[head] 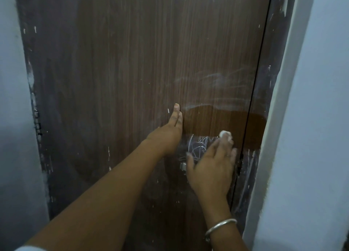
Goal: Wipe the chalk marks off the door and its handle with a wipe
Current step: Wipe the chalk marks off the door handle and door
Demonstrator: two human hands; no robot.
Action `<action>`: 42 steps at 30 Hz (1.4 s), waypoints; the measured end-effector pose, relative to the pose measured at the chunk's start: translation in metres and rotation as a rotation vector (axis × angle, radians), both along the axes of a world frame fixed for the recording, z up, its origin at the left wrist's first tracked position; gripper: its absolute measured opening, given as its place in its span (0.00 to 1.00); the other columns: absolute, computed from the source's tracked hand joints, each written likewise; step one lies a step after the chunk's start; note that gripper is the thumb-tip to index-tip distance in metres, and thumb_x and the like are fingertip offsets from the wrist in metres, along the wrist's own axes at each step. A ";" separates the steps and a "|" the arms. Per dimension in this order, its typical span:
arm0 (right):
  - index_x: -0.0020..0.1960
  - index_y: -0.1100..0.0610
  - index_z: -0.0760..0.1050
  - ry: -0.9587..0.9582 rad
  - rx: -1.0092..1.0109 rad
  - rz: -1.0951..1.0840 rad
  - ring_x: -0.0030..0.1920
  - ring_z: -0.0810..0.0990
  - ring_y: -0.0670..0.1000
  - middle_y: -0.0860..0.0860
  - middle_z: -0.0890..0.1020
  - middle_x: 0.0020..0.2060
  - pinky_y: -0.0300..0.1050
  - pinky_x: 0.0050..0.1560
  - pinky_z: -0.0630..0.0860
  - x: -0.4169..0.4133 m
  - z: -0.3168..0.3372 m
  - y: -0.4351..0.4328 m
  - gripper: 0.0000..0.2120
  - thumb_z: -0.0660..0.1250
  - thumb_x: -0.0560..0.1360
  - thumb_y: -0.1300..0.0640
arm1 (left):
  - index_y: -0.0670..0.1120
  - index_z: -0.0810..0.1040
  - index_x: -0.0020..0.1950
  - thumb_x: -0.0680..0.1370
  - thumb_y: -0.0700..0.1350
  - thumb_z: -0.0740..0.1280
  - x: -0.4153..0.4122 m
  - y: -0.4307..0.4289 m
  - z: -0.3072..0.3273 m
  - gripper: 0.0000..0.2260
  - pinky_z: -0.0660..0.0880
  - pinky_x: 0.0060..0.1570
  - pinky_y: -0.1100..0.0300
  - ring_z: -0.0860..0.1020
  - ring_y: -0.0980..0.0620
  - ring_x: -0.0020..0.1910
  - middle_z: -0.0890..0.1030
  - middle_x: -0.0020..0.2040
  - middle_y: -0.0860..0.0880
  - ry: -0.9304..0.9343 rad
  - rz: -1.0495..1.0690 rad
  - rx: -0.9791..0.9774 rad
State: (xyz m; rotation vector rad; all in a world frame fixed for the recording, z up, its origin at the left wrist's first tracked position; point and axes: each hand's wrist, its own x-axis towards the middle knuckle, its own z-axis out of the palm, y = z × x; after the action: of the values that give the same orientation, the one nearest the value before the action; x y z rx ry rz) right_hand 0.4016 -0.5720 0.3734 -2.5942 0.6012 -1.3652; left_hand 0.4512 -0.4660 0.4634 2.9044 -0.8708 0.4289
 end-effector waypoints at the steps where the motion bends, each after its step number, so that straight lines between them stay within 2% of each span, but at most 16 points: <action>1: 0.70 0.72 0.59 0.029 -0.045 0.020 0.72 0.59 0.65 0.66 0.57 0.73 0.57 0.70 0.53 0.003 -0.001 0.003 0.43 0.67 0.70 0.41 | 0.40 0.33 0.74 0.74 0.27 0.58 0.000 0.000 0.000 0.40 0.69 0.62 0.47 0.71 0.43 0.64 0.23 0.71 0.46 0.003 -0.001 -0.001; 5: 0.67 0.72 0.63 0.024 -0.122 -0.047 0.69 0.66 0.64 0.68 0.64 0.69 0.59 0.68 0.55 0.002 -0.001 0.000 0.43 0.68 0.68 0.40 | 0.40 0.33 0.74 0.74 0.28 0.59 -0.002 -0.001 0.001 0.40 0.70 0.60 0.49 0.71 0.43 0.63 0.23 0.71 0.46 0.012 0.007 -0.018; 10: 0.70 0.71 0.58 0.005 0.007 -0.124 0.71 0.61 0.64 0.69 0.61 0.70 0.59 0.71 0.51 0.003 0.004 0.005 0.44 0.64 0.70 0.37 | 0.41 0.34 0.75 0.75 0.28 0.57 -0.001 0.002 0.001 0.38 0.69 0.48 0.57 0.73 0.42 0.60 0.23 0.71 0.46 -0.004 -0.010 -0.018; 13: 0.69 0.73 0.61 0.038 -0.024 -0.060 0.70 0.62 0.66 0.70 0.62 0.69 0.58 0.70 0.54 0.012 0.004 0.018 0.44 0.68 0.68 0.40 | 0.41 0.33 0.74 0.75 0.29 0.59 0.003 0.004 0.001 0.39 0.71 0.52 0.55 0.71 0.42 0.64 0.23 0.71 0.47 0.006 -0.026 -0.025; 15: 0.68 0.73 0.63 0.083 -0.096 -0.006 0.70 0.63 0.65 0.69 0.64 0.69 0.58 0.70 0.55 0.017 -0.001 0.025 0.45 0.70 0.66 0.41 | 0.41 0.34 0.75 0.74 0.30 0.61 0.006 0.005 0.000 0.41 0.71 0.51 0.55 0.70 0.40 0.66 0.23 0.71 0.47 0.006 -0.039 -0.029; 17: 0.68 0.72 0.64 0.073 -0.124 -0.008 0.70 0.65 0.64 0.68 0.65 0.69 0.58 0.71 0.52 0.018 -0.005 0.024 0.45 0.72 0.65 0.41 | 0.41 0.34 0.75 0.74 0.30 0.62 0.007 0.004 -0.001 0.41 0.73 0.49 0.55 0.71 0.41 0.64 0.23 0.71 0.47 -0.004 -0.035 -0.026; 20: 0.68 0.71 0.63 0.015 -0.056 -0.045 0.71 0.63 0.62 0.67 0.63 0.70 0.58 0.70 0.47 0.018 -0.006 0.022 0.44 0.71 0.66 0.41 | 0.41 0.34 0.75 0.75 0.31 0.61 0.005 0.003 -0.002 0.41 0.72 0.50 0.55 0.72 0.43 0.62 0.23 0.71 0.48 -0.019 -0.017 -0.023; 24: 0.69 0.73 0.60 0.016 -0.071 0.010 0.72 0.58 0.64 0.68 0.60 0.71 0.56 0.72 0.48 0.027 -0.006 0.030 0.46 0.71 0.66 0.42 | 0.41 0.34 0.75 0.74 0.32 0.64 0.005 0.003 -0.003 0.42 0.71 0.56 0.52 0.72 0.44 0.61 0.24 0.72 0.47 -0.027 -0.015 -0.013; 28: 0.70 0.71 0.61 0.001 -0.113 -0.012 0.72 0.60 0.63 0.67 0.61 0.71 0.59 0.71 0.49 0.026 -0.009 0.026 0.45 0.70 0.67 0.41 | 0.41 0.34 0.75 0.73 0.33 0.67 0.008 0.004 -0.005 0.45 0.70 0.60 0.50 0.70 0.44 0.65 0.23 0.71 0.48 -0.022 -0.025 -0.026; 32: 0.70 0.73 0.59 0.023 -0.082 0.008 0.72 0.58 0.65 0.68 0.59 0.71 0.59 0.72 0.50 0.029 -0.007 0.032 0.46 0.72 0.65 0.43 | 0.41 0.34 0.75 0.73 0.33 0.66 0.011 0.004 -0.007 0.44 0.71 0.58 0.51 0.70 0.45 0.65 0.24 0.72 0.48 -0.038 -0.046 -0.037; 35: 0.69 0.72 0.60 0.064 -0.168 0.044 0.72 0.60 0.64 0.67 0.61 0.71 0.59 0.72 0.50 0.032 -0.009 0.035 0.47 0.73 0.64 0.44 | 0.42 0.34 0.75 0.74 0.31 0.63 0.015 0.006 -0.008 0.43 0.71 0.60 0.52 0.66 0.45 0.70 0.23 0.71 0.50 -0.026 -0.081 -0.074; 37: 0.69 0.71 0.62 0.052 -0.151 0.020 0.71 0.62 0.63 0.67 0.62 0.70 0.59 0.71 0.49 0.031 -0.009 0.034 0.45 0.72 0.65 0.42 | 0.42 0.34 0.75 0.73 0.31 0.64 0.017 0.007 -0.009 0.44 0.71 0.63 0.52 0.63 0.46 0.72 0.23 0.71 0.51 -0.022 -0.096 -0.081; 40: 0.70 0.71 0.61 0.038 -0.091 0.015 0.72 0.60 0.64 0.68 0.60 0.71 0.59 0.71 0.49 0.032 -0.011 0.036 0.46 0.73 0.64 0.43 | 0.43 0.34 0.75 0.73 0.32 0.66 0.019 0.008 -0.009 0.45 0.72 0.60 0.53 0.65 0.44 0.70 0.23 0.71 0.51 -0.026 -0.102 -0.077; 42: 0.70 0.71 0.62 0.049 -0.152 0.055 0.72 0.58 0.64 0.67 0.59 0.72 0.58 0.72 0.49 0.036 -0.014 0.040 0.46 0.72 0.64 0.42 | 0.43 0.34 0.75 0.74 0.33 0.64 0.018 0.009 -0.008 0.42 0.73 0.55 0.55 0.68 0.43 0.67 0.24 0.72 0.50 -0.015 -0.113 -0.088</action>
State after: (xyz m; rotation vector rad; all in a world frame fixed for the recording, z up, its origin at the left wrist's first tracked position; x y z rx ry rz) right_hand 0.4378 -0.5324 0.3596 -2.7478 0.4454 -1.3842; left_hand 0.4694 -0.4571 0.4553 2.7596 -0.9866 0.4676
